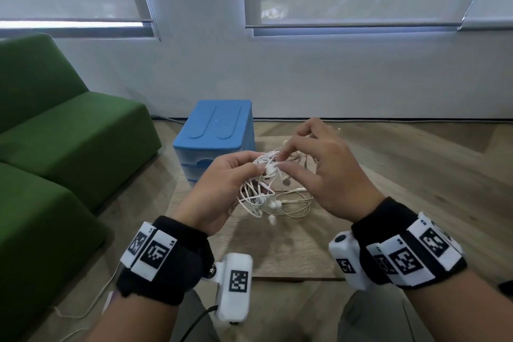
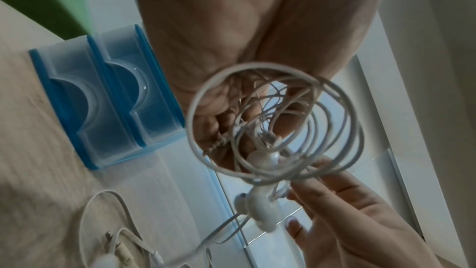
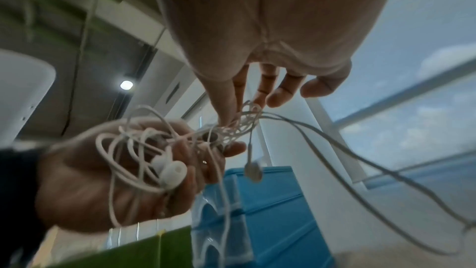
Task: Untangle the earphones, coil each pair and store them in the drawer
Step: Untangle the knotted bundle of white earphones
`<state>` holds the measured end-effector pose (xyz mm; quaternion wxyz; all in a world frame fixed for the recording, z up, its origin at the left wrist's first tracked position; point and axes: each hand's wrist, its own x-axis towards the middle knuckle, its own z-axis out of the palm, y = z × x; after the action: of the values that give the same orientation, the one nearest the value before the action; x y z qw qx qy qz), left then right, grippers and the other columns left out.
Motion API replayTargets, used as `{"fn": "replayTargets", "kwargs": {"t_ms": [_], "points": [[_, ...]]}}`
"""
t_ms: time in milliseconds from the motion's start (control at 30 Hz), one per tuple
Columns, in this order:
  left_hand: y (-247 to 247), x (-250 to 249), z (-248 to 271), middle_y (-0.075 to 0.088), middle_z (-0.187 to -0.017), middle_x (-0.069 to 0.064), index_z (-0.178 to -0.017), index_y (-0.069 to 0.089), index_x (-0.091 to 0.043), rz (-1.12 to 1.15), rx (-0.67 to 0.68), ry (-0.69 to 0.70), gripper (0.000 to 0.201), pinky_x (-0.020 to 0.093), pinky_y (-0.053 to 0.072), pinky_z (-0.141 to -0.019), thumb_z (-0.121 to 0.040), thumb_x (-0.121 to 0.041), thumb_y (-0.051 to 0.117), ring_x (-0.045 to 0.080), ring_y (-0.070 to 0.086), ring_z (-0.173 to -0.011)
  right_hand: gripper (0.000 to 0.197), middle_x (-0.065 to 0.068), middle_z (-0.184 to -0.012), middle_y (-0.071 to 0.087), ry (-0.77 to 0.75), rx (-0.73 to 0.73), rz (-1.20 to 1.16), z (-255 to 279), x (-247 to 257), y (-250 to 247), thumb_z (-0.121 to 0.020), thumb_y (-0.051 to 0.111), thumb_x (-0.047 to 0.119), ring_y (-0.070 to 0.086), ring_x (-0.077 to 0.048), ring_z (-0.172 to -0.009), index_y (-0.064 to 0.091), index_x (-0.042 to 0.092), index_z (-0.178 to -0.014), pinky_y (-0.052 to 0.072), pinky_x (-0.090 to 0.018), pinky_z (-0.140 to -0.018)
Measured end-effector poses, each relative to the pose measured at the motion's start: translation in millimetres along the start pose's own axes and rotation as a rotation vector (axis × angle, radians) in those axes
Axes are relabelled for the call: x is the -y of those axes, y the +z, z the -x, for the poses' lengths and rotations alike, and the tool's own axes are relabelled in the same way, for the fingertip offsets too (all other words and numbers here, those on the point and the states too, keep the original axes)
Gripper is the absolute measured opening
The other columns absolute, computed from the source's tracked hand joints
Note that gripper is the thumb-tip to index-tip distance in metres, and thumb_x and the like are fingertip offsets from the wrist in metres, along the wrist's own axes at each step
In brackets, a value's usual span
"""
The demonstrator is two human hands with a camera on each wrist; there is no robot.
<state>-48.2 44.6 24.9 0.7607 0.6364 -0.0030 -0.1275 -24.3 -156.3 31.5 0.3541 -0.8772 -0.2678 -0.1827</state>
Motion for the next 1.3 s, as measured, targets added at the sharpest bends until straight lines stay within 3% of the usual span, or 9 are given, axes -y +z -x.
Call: {"fn": "replayTargets", "kwargs": {"t_ms": [100, 300, 400, 500, 633, 833, 1000, 1200, 1300], "points": [[2, -1, -1, 0.071, -0.084, 0.016, -0.119, 0.071, 0.0, -0.002, 0.004, 0.002, 0.023, 0.023, 0.056, -0.051, -0.102, -0.001, 0.056, 0.015, 0.066, -0.061, 0.006, 0.003, -0.095, 0.053, 0.094, -0.034, -0.145, -2, 3, 0, -0.089, 0.076, 0.014, 0.049, -0.002, -0.083, 0.072, 0.02, -0.089, 0.04, -0.004, -0.069], [6, 5, -4, 0.07, -0.081, 0.007, -0.116, 0.074, -0.003, -0.027, -0.009, 0.007, 0.024, 0.023, 0.057, -0.059, -0.1, 0.002, 0.056, 0.011, 0.061, -0.056, 0.006, 0.012, -0.094, 0.048, 0.113, 0.001, -0.058, -2, -1, 3, -0.091, 0.071, 0.013, 0.048, 0.011, -0.081, 0.068, 0.017, -0.089, 0.035, -0.004, -0.072], [8, 5, -4, 0.069, -0.081, 0.007, -0.118, 0.074, -0.003, -0.049, -0.016, 0.014, 0.025, 0.02, 0.054, -0.054, -0.1, 0.003, 0.057, 0.011, 0.06, -0.056, 0.008, 0.014, -0.094, 0.045, 0.112, 0.019, 0.038, -1, -1, 7, -0.093, 0.069, 0.02, 0.049, 0.004, -0.084, 0.063, 0.022, -0.087, 0.038, -0.011, -0.077], [7, 6, -5, 0.069, -0.088, 0.01, -0.12, 0.074, -0.004, -0.064, -0.033, 0.027, 0.026, 0.018, 0.053, -0.053, -0.099, 0.003, 0.06, 0.011, 0.059, -0.058, 0.011, 0.011, -0.096, 0.043, 0.087, 0.109, 0.174, 1, 0, 12, -0.094, 0.066, 0.028, 0.05, -0.012, -0.088, 0.059, 0.025, -0.086, 0.044, -0.034, -0.079], [5, 7, -5, 0.07, -0.089, 0.011, -0.12, 0.074, -0.005, -0.09, -0.028, 0.03, 0.028, 0.02, 0.054, -0.056, -0.098, 0.004, 0.06, 0.012, 0.061, -0.06, 0.013, 0.01, -0.095, 0.048, 0.203, 0.126, -0.025, -3, -2, 6, -0.094, 0.07, 0.026, 0.048, 0.003, -0.076, 0.062, 0.025, -0.083, 0.032, -0.013, -0.07], [6, 5, -5, 0.067, -0.093, 0.012, -0.116, 0.077, -0.008, -0.069, -0.025, -0.015, 0.033, 0.025, 0.054, -0.059, -0.097, 0.004, 0.053, 0.016, 0.057, -0.06, 0.011, -0.003, -0.077, 0.053, 0.368, 0.078, -0.55, -6, 0, -3, -0.098, 0.067, 0.023, 0.042, -0.018, -0.063, 0.066, 0.018, -0.089, 0.036, -0.024, -0.061], [6, 2, -3, 0.069, -0.077, 0.0, -0.119, 0.071, 0.0, -0.036, 0.033, -0.005, 0.032, 0.019, 0.05, -0.054, -0.095, -0.02, 0.068, 0.011, 0.062, -0.053, 0.008, -0.009, -0.083, 0.045, 0.364, 0.102, -0.661, -7, -1, -13, -0.1, 0.061, 0.012, 0.042, -0.003, -0.068, 0.066, 0.017, -0.096, 0.039, -0.006, -0.062], [0, 10, -9, 0.06, -0.069, -0.002, -0.119, 0.069, 0.004, -0.086, -0.067, -0.018, 0.03, 0.021, 0.045, -0.052, -0.1, -0.019, 0.066, 0.011, 0.051, -0.055, 0.009, -0.01, -0.083, 0.051, 0.337, 0.071, -0.699, -3, -11, -16, -0.09, 0.071, 0.025, 0.04, -0.022, -0.076, 0.071, 0.017, -0.095, 0.036, -0.027, -0.069], [0, 9, -9, 0.064, -0.074, 0.003, -0.115, 0.071, 0.003, -0.037, -0.067, -0.033, 0.026, 0.021, 0.045, -0.049, -0.101, -0.018, 0.064, 0.009, 0.055, -0.05, 0.01, -0.002, -0.086, 0.065, 0.255, 0.002, -0.711, -2, -9, -19, -0.093, 0.069, 0.006, 0.053, -0.017, -0.071, 0.069, 0.016, -0.09, 0.046, -0.027, -0.068]]}}
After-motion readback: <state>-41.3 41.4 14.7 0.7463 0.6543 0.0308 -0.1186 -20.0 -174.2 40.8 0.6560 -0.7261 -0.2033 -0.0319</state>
